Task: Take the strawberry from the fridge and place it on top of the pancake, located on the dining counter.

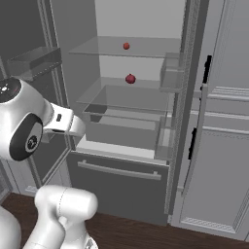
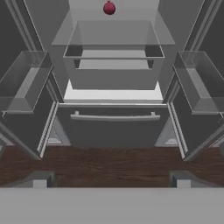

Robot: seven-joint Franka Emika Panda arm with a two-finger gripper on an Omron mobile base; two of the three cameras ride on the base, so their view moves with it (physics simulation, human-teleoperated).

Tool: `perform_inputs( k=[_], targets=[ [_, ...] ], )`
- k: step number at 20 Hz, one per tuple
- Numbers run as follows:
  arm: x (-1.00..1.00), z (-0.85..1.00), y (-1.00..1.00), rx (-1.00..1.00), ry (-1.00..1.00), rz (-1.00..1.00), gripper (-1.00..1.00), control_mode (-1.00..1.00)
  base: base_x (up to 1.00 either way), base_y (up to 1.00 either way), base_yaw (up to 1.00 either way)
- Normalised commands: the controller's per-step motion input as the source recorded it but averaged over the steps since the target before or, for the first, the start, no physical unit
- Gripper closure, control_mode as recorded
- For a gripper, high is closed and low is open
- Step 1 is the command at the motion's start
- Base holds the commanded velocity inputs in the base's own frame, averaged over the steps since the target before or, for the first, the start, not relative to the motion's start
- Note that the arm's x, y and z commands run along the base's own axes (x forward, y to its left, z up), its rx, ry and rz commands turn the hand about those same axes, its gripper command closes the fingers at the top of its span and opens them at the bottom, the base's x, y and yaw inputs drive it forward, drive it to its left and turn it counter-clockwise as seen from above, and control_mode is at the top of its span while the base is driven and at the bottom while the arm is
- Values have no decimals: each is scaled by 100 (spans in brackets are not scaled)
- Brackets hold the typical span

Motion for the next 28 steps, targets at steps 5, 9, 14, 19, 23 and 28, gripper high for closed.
perform_inputs(
  k=[5, 9, 14, 19, 23, 28],
  targets=[
    [0, 0, 0, 0, 0, 0, -100, 100, 73, 0, 0],
    [0, 0, 0, 0, 0, 0, -100, 100, 100, 0, 0],
    [0, 0, 0, 0, 0, 0, -100, 100, 100, 0, 0],
    [0, 0, 0, 0, 0, 0, -100, 100, 95, 0, 0],
    [0, 0, 0, 0, 0, 0, -100, 100, 50, 0, 0],
    [-20, 95, 0, 0, -1, -1, -100, -100, 0, 0, 0]
  ],
)
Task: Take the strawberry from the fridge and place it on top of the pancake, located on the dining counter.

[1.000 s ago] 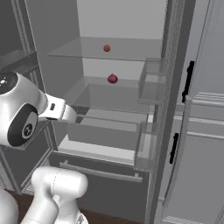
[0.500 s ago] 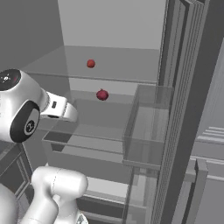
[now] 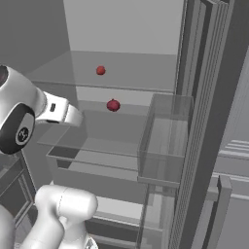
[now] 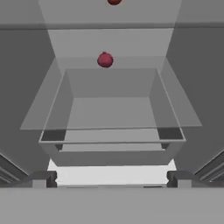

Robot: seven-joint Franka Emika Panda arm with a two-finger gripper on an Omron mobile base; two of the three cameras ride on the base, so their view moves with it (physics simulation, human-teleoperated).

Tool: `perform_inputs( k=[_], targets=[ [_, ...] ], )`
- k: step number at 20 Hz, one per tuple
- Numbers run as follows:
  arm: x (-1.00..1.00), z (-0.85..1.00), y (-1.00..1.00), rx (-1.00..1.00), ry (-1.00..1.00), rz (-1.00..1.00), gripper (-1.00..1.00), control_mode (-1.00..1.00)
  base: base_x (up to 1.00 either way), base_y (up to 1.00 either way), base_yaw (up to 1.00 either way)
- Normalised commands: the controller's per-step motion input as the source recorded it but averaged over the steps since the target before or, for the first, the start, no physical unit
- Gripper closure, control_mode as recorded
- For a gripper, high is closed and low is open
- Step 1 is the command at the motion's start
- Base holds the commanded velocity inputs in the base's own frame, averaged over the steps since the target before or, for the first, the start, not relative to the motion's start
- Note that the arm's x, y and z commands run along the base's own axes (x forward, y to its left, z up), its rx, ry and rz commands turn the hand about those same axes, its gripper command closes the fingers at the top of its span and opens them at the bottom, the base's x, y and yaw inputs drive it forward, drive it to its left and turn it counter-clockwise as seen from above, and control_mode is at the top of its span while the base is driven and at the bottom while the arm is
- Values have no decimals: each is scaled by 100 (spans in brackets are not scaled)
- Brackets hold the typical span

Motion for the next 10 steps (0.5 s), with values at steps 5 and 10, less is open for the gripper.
perform_inputs(
  k=[5, 10],
  targets=[
    [-10, 90, -1, 0, -1, 0, -100, -100, 0, 0, 0],
    [18, 50, 0, 0, -5, 0, -100, -100, 0, 0, 0]
  ],
)
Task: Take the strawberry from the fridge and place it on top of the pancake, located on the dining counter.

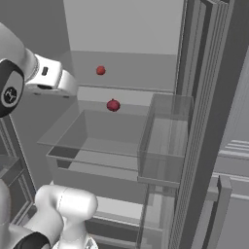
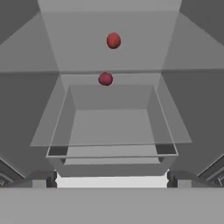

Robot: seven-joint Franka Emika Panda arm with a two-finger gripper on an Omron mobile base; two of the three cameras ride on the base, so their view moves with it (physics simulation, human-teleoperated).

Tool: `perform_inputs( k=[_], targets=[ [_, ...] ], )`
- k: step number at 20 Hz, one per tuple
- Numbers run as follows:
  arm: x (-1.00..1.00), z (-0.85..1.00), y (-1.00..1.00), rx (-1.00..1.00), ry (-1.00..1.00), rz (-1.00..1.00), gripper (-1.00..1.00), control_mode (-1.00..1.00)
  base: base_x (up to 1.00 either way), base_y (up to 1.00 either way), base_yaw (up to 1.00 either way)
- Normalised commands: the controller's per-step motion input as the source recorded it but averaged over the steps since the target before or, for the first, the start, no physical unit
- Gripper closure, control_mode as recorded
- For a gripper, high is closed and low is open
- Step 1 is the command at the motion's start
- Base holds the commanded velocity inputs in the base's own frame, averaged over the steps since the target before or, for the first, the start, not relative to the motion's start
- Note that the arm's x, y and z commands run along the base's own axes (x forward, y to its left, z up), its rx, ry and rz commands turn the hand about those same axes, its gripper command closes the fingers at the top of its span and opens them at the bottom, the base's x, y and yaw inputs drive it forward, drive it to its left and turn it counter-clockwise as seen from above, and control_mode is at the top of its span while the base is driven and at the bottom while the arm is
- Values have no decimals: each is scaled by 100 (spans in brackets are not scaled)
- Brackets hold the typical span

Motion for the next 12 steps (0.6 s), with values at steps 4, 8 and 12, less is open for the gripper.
perform_inputs(
  k=[4, 8, 12],
  targets=[
    [43, 6, 0, 0, -3, 0, -100, -100, 0, 0, 0],
    [19, 0, 0, 0, -25, 0, -100, -100, 0, 0, 0],
    [36, 0, 0, 0, -10, 0, -100, -100, 0, 0, 0]
  ],
)
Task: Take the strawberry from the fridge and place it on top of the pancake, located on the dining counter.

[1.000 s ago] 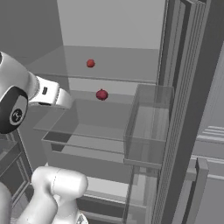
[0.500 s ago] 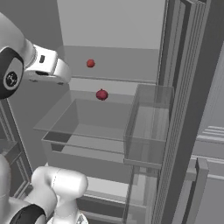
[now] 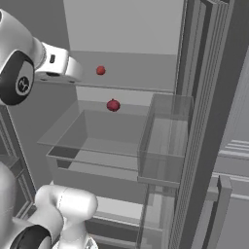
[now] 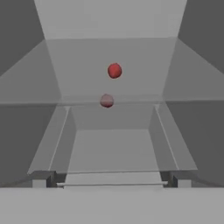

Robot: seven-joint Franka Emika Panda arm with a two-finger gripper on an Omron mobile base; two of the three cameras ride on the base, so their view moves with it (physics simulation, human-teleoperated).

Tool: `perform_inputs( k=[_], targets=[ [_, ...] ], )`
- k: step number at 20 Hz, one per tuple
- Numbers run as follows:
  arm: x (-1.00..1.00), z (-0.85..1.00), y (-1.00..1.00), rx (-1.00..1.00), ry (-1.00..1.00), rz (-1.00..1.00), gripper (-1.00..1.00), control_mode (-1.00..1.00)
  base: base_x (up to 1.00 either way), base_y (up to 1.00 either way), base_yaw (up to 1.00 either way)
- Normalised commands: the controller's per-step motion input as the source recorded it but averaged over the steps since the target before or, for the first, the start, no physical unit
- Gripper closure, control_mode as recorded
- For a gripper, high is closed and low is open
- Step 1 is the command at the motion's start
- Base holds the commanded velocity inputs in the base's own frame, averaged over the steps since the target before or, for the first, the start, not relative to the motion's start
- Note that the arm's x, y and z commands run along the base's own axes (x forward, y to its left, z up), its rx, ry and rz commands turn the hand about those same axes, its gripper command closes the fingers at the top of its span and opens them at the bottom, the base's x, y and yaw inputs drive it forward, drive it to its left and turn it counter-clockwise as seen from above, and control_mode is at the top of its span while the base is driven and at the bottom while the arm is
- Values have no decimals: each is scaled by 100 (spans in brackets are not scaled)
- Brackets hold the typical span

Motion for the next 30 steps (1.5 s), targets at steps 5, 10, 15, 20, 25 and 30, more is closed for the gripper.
perform_inputs(
  k=[5, 10, 15, 20, 25, 30],
  targets=[
    [44, 4, 0, 0, 0, 0, -100, -100, 0, 0, 0],
    [47, 1, 0, 0, 4, 0, -100, -100, 0, 0, 0],
    [51, -5, -1, 0, 0, 0, -100, -100, 0, 0, 0],
    [46, -9, -9, 0, 1, 0, -100, -100, 0, 0, 0],
    [47, -16, -13, 0, 7, 0, -100, -100, 0, 0, 0],
    [50, -20, -5, 0, 7, 0, -100, -100, 0, 0, 0]
  ],
)
